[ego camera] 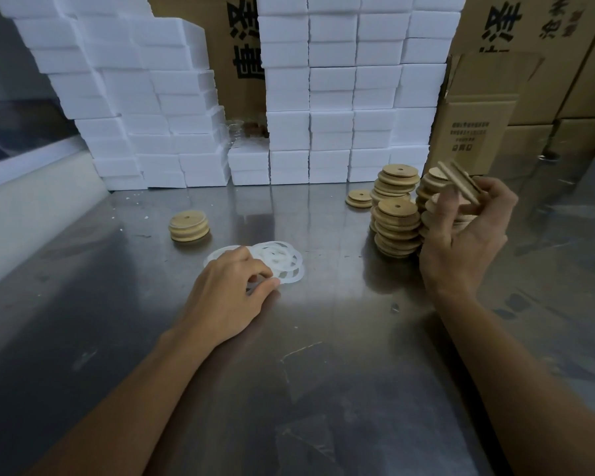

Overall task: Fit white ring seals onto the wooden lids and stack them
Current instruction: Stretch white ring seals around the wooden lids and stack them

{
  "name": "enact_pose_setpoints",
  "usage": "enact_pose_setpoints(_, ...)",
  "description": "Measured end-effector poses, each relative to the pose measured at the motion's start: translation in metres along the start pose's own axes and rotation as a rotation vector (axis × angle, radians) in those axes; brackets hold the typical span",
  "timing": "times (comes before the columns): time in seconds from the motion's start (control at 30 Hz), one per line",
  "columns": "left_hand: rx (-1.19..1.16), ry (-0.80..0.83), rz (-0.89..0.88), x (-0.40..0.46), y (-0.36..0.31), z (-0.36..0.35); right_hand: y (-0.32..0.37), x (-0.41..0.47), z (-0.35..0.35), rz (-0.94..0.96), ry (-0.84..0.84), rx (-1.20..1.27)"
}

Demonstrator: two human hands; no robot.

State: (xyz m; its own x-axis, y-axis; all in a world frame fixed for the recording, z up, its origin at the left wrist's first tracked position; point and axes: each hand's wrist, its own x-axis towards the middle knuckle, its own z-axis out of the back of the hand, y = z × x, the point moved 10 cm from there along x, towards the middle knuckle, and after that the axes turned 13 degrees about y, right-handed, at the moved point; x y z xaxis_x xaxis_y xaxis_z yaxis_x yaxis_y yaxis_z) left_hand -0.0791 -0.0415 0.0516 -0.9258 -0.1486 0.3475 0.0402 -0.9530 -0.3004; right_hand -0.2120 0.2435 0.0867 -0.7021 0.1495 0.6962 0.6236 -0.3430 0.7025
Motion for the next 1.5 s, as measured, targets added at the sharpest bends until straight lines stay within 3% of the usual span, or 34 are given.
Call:
enact_pose_setpoints(0.2,-0.028,-0.022,-0.017,0.0,-0.002,0.004,0.017,-0.007,-0.015,0.067,0.089,0.041)
enact_pose_setpoints(0.37,0.052,0.009,0.08,0.002,0.007,-0.001,0.033,-0.018,-0.034,0.087,0.202,0.121)
enact_pose_setpoints(0.63,0.014,0.019,0.075,0.003,0.006,0.0,0.021,-0.054,-0.092,-0.277,0.529,0.56)
enact_pose_setpoints(0.87,0.017,0.028,0.07,0.005,0.003,0.0,0.027,-0.069,-0.109,-0.279,0.694,0.447)
enact_pose_setpoints(1.03,-0.274,-0.143,0.036,0.002,-0.005,0.019,0.04,-0.073,-0.114,-0.169,0.775,0.347)
enact_pose_setpoints(1.23,-0.67,-0.158,0.095,0.005,-0.01,0.008,0.057,-0.085,-0.121,-0.154,0.899,0.474)
enact_pose_setpoints(1.37,-0.764,-0.167,0.175,0.002,-0.003,-0.006,0.069,-0.095,-0.125,-0.013,0.934,0.339)
enact_pose_setpoints(1.5,-0.901,-0.12,0.18,0.0,-0.007,-0.02,0.062,-0.09,-0.123,0.0,0.883,0.284)
